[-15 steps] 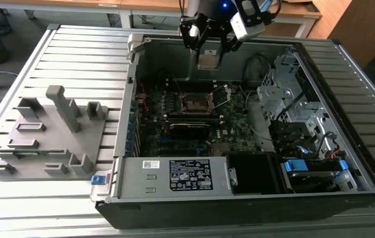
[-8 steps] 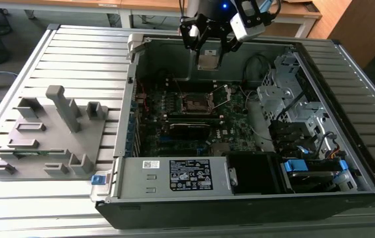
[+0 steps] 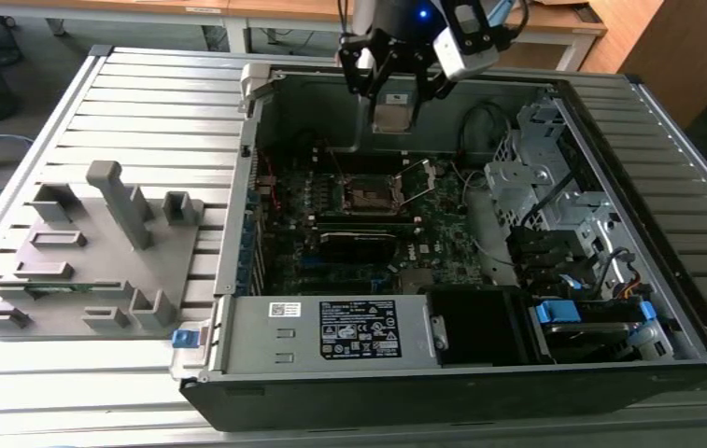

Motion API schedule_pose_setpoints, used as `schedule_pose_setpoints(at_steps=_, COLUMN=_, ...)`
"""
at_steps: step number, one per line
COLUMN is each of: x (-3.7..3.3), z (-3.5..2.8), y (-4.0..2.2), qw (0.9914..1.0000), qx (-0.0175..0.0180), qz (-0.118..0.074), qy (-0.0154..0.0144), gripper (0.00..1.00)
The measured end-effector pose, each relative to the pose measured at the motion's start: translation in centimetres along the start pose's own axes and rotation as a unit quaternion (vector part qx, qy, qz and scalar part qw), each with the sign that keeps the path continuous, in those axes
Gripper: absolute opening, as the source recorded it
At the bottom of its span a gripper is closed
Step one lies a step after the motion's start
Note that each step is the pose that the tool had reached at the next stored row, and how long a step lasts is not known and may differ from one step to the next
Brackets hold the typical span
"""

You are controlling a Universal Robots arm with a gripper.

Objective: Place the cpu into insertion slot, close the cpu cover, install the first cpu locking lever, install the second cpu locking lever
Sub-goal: 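Place the cpu into insertion slot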

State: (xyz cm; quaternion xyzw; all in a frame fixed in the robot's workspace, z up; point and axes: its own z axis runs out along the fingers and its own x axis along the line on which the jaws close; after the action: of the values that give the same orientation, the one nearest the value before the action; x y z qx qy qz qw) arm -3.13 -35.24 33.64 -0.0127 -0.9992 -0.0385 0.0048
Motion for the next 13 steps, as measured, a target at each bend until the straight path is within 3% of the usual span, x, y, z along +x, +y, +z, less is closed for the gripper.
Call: schedule_pose_setpoints(at_steps=13, x=-0.01, z=0.48, y=-0.03, qw=1.0, qx=-0.0001, qz=0.0, qy=-0.0005, gripper=0.54)
